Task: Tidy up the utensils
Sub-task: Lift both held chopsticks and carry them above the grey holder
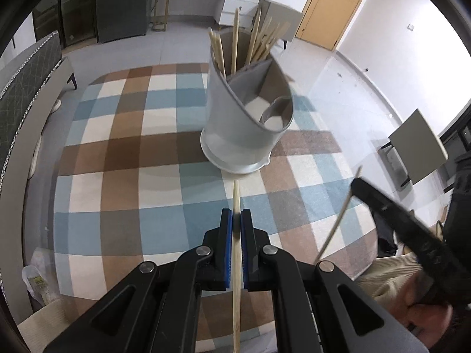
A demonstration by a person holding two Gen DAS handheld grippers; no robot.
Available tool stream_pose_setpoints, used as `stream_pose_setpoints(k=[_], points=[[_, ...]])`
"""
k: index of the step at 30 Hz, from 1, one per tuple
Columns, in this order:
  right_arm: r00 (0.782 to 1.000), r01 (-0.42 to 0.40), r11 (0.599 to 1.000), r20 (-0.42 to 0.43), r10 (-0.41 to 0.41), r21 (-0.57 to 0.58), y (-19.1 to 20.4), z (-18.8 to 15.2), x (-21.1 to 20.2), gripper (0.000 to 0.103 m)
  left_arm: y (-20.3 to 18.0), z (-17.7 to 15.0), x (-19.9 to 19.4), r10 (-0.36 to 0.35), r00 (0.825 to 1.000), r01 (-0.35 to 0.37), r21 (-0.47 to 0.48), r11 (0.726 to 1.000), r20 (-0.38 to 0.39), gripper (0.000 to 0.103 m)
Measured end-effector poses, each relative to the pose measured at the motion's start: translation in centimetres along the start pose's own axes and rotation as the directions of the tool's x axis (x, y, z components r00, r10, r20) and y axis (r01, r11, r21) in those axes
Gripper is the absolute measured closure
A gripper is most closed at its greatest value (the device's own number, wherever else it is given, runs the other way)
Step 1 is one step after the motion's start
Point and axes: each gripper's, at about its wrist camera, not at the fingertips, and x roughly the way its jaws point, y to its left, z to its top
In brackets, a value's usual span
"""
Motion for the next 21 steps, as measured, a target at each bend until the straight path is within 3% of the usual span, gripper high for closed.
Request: stream_pose_setpoints(k=[9, 21], points=[[0.996, -0.019, 1.0, 0.091, 0.021, -0.018, 1.7, 1.3, -2.3, 0.099, -0.8, 2.5, -4.9, -0.07, 0.991, 0.07, 0.008, 0.998, 0.117, 0.102], [0.978, -0.04, 0.995, 0.2, 0.058, -0.093, 4.2, 7.4, -3.4, 0.099, -1.7, 10.1, -8.5, -0.11, 0.951, 0.112, 0.012, 0.994, 0.288, 0.102]])
